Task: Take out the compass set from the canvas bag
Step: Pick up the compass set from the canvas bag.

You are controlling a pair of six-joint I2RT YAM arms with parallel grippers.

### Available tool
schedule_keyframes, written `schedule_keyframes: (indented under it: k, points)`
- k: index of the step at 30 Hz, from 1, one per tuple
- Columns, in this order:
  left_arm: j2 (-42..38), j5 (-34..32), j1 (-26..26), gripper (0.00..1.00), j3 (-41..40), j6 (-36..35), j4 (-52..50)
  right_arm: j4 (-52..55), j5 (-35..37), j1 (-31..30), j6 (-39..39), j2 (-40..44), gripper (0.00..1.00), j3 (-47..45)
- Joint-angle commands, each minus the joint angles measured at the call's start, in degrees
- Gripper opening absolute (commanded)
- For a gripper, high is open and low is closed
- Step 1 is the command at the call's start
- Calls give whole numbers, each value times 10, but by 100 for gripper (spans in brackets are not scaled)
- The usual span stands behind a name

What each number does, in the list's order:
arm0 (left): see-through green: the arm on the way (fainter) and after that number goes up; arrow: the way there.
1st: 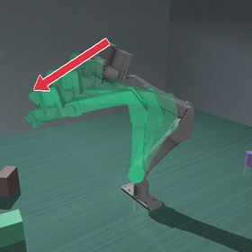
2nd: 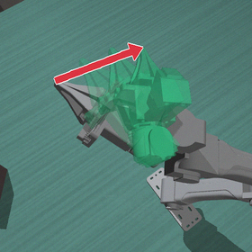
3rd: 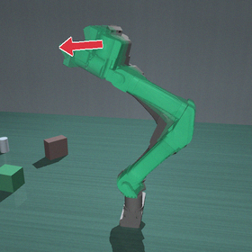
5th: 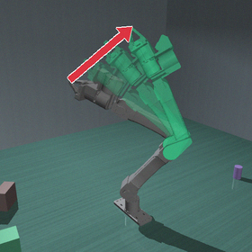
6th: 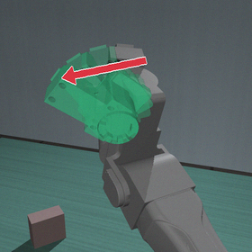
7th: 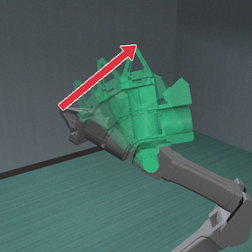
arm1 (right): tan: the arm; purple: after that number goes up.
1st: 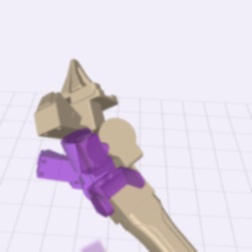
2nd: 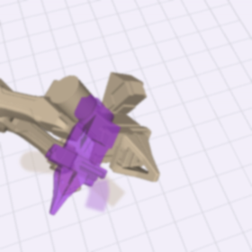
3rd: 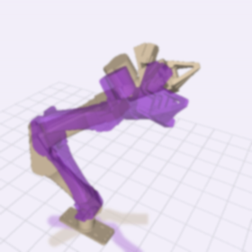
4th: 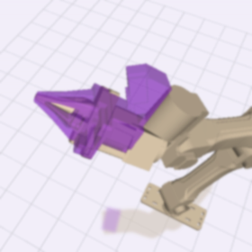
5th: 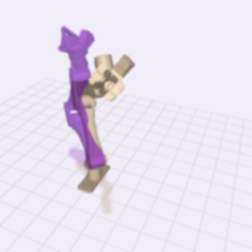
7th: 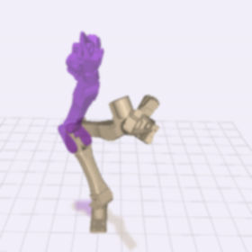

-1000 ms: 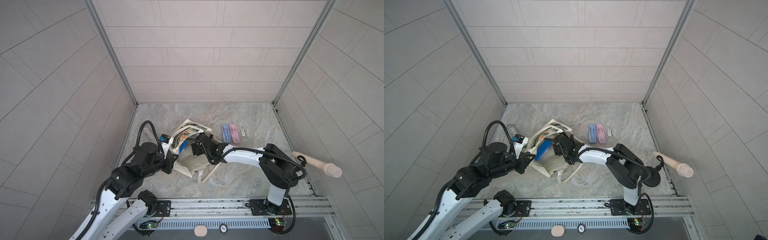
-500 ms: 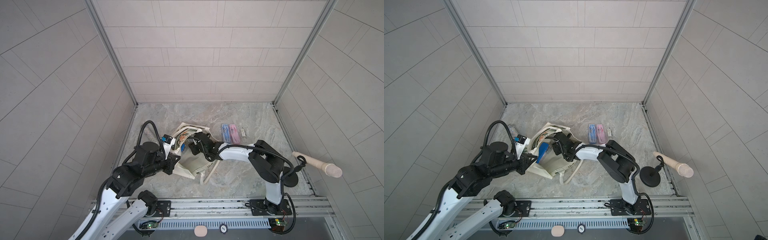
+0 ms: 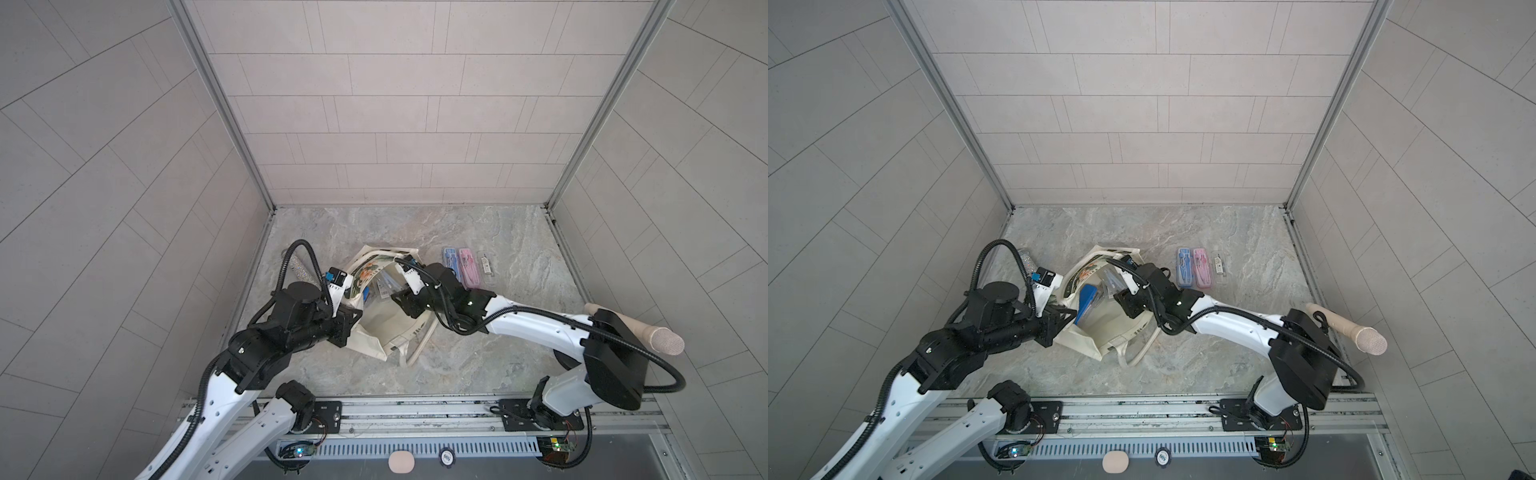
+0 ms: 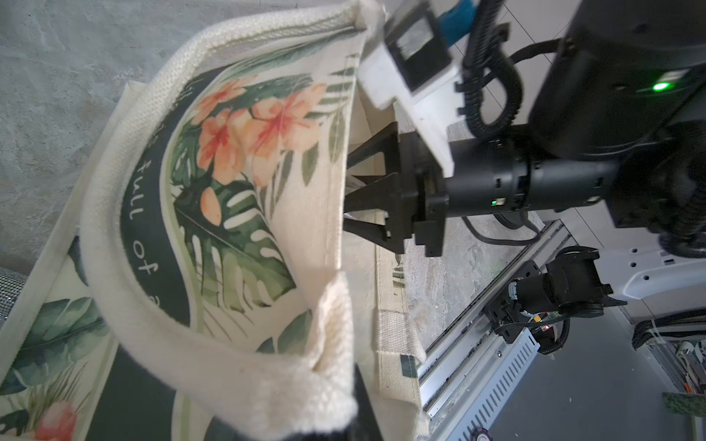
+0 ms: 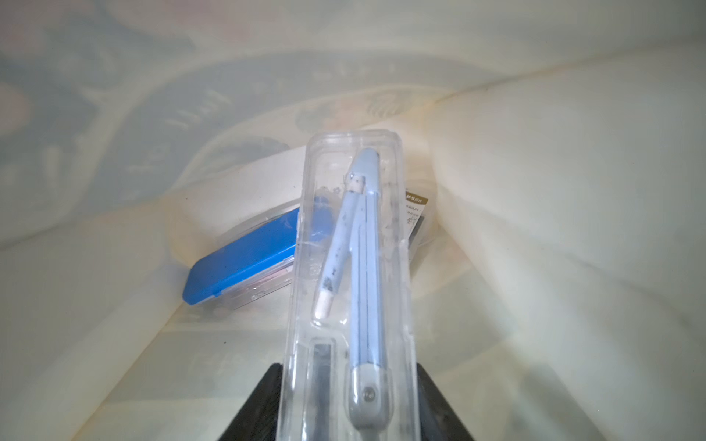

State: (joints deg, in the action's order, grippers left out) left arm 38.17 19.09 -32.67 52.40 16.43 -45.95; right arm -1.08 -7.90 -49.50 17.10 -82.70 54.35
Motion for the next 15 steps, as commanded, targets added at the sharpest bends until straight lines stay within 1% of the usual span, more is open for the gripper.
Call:
schedule_keyframes:
  k: [1, 4, 7, 11, 15]
  points:
    - [7, -15, -3, 0, -6, -16, 19, 42, 15, 0, -3, 76, 34, -33]
    - [15, -29, -3, 0, -5, -16, 16, 80, 42, 1, 2, 154, 35, -59]
    - [20, -40, -3, 0, -5, -16, 15, 156, 71, 3, -4, 219, 36, -55]
    - [19, -38, -3, 0, -9, -14, 18, 238, 91, 5, -8, 303, 36, -53]
    - [22, -34, -3, 0, -10, -14, 19, 290, 145, 9, 2, 384, 35, -53]
